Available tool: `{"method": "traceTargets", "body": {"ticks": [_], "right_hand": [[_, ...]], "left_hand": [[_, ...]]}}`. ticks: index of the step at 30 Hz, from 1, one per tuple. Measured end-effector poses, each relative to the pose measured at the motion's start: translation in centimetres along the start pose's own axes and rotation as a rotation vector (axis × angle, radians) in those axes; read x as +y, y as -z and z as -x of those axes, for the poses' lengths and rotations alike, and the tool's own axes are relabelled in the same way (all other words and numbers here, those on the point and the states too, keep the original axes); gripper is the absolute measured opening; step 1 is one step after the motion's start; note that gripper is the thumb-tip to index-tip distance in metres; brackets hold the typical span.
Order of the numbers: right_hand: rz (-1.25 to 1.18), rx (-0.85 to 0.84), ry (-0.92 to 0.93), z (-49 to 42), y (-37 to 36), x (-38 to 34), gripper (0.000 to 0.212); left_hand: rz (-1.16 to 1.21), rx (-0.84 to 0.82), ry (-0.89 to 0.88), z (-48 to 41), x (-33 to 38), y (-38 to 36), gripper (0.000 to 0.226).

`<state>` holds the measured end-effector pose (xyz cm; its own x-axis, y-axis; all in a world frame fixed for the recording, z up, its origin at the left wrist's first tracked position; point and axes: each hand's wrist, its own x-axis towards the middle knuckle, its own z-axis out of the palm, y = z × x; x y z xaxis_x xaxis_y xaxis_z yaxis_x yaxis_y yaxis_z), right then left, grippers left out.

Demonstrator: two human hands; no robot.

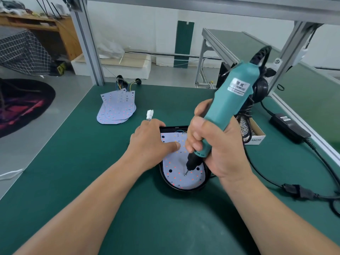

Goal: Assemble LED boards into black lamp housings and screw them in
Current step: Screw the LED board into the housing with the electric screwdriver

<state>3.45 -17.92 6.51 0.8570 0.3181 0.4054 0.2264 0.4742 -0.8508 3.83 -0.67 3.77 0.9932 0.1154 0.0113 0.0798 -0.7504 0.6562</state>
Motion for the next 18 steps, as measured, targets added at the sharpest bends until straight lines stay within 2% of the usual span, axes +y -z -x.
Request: {"method": "traceTargets", "body": {"ticks": [5, 16, 18], "right_hand": [[0.12, -0.174, 0.039, 0.3, -0.59, 0.19, 0.016], [0.069, -0.204, -0.004, 0.05, 0.08, 0.13, 0.018], [0.033, -0.169, 0.023, 0.13, 0.31, -0.3, 0.023]], "left_hand": [[-0.007, -0.017, -0.009, -0.06, 0.0, 0.13, 0.041], [0.015, -0.039, -0.005, 0.16, 0.48, 0.36, 0.038], [0.031, -0.034, -0.002, 0.11, 0.29, 0.07, 0.046]]}}
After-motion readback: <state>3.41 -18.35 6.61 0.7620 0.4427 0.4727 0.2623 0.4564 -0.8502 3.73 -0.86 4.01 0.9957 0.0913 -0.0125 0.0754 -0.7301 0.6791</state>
